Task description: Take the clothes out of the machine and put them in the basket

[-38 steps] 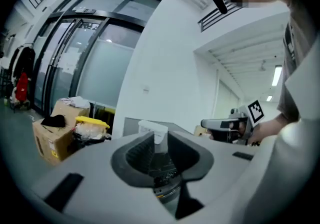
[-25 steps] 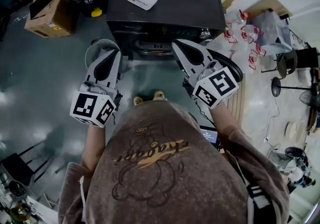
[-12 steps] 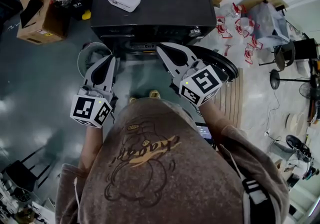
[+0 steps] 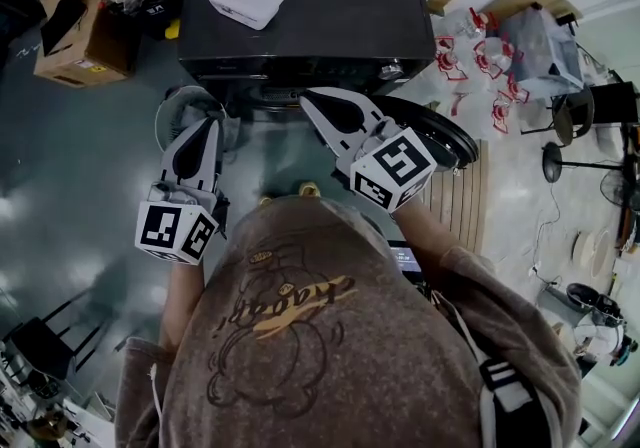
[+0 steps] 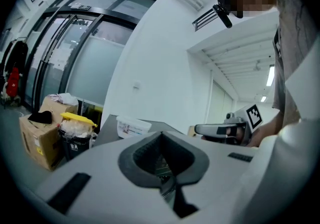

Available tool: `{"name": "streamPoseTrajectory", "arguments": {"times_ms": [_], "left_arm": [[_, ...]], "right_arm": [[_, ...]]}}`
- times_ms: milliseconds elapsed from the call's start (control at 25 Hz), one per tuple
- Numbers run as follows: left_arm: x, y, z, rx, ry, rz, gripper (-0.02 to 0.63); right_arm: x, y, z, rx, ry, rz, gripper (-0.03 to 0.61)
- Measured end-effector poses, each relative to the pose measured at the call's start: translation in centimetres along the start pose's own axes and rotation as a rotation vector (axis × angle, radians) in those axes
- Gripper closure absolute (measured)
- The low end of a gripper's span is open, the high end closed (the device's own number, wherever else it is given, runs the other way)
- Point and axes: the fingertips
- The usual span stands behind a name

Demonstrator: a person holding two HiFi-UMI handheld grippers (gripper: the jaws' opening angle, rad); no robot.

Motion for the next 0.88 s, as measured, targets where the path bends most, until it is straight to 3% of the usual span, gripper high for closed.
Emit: {"name": "streamPoseTrajectory", "arguments": {"times_ms": [880], "left_arm": [[-1.6, 1.2, -0.5, 0.031, 0.032, -0.093, 0.604]], "right_arm": [[0.1, -1.8, -0.2, 0.025, -0.027, -0.05, 0.583]]}}
Point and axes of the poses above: the fingertips, and each gripper's own axes: y backward along the fingers, x to its right, z out of its underside, and after that the axes turned 15 degrees about -z, right-handed
